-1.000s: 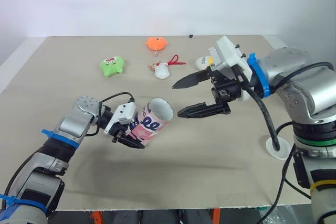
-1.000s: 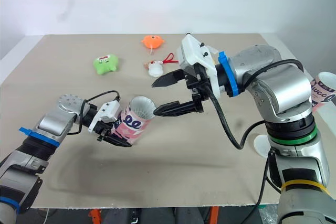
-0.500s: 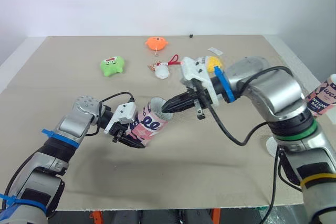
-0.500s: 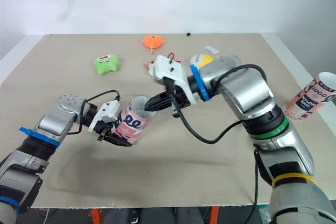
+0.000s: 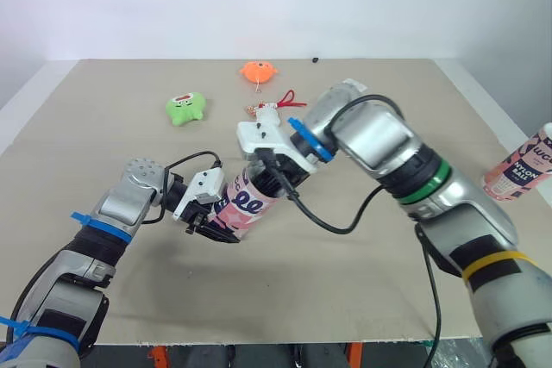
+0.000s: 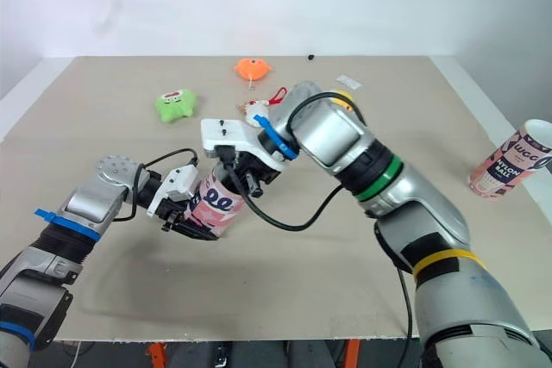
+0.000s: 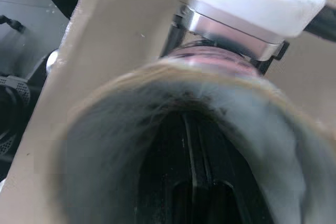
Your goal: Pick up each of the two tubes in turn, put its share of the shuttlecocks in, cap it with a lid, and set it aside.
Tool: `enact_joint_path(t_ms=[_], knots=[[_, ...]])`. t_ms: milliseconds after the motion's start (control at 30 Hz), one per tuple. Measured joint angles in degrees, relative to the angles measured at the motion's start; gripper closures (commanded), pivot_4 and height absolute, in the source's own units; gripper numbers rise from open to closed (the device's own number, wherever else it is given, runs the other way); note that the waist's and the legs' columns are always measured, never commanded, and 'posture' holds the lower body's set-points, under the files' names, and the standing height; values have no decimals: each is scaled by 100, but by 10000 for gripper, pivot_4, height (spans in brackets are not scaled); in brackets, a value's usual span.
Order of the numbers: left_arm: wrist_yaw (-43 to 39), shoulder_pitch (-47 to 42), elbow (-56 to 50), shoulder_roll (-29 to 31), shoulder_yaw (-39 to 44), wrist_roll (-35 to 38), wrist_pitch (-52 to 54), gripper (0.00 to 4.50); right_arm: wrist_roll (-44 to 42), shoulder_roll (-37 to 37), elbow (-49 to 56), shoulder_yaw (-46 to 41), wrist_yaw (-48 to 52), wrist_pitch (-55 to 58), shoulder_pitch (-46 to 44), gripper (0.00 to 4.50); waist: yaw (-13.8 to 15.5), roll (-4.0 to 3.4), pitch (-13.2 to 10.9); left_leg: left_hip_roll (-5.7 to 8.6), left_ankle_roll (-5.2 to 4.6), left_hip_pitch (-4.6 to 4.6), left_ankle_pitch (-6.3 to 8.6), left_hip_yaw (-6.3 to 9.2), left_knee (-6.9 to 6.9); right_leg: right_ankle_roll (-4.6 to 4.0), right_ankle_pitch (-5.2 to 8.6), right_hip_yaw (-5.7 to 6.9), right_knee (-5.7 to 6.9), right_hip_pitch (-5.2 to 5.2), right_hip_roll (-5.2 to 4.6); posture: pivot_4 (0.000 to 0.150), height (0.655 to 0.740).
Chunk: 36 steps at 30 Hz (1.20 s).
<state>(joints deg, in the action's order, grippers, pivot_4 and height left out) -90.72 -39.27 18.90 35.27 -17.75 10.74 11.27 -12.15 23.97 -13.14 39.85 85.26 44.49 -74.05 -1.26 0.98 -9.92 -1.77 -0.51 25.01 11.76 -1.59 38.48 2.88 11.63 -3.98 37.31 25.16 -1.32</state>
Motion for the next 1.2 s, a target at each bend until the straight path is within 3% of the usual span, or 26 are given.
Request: enact_joint_path(t_ms=[333,500,667,800,933,1100,1200], knots=[[46,2,-4,-63,66,-27,35,19517,-144,120,-231,-494,162,283,58,43844,8,1,0,1,16,4,-21,5,0,-4,-11,4,13,5,-3,1500,7400],[78,53,-35,-148,107,31,-2,19517,-687,1050,-8,-1341,395,658,-3,43844,41,1,0,14,17,14,-19,4,-3,-2,-11,3,-3,4,-19,1500,7400],[318,101,-31,-679,199,128,-253,19517,-1351,1984,709,-2235,410,1240,309,43844,20,6,-4,11,18,21,-9,5,-11,-6,-13,4,-9,10,-15,1500,7400],[486,124,-26,-1083,225,261,-594,19517,-1560,2757,1458,-2942,66,1416,1191,43844,3,7,-6,11,5,21,6,7,-17,-4,-9,3,-7,14,-9,1500,7400],[742,240,54,-1663,293,360,-1022,19517,-1563,3617,2569,-4168,-699,1264,2685,43844,1,6,-6,14,-3,19,13,3,-26,2,-1,-5,-10,14,-11,1500,7400],[829,513,174,-2150,341,621,-1096,19517,-1534,4303,3225,-5137,-1089,1324,4136,43844,-11,7,-6,13,-7,7,16,-1,-20,39,16,-11,-14,5,-10,1500,7400],[797,622,477,-2357,357,706,-1157,19517,-1368,4546,3274,-5469,-1224,1135,5233,35141,-15,6,-6,12,-7,2,14,-7,-8,23,9,-14,-14,2,-8,1500,7400]])
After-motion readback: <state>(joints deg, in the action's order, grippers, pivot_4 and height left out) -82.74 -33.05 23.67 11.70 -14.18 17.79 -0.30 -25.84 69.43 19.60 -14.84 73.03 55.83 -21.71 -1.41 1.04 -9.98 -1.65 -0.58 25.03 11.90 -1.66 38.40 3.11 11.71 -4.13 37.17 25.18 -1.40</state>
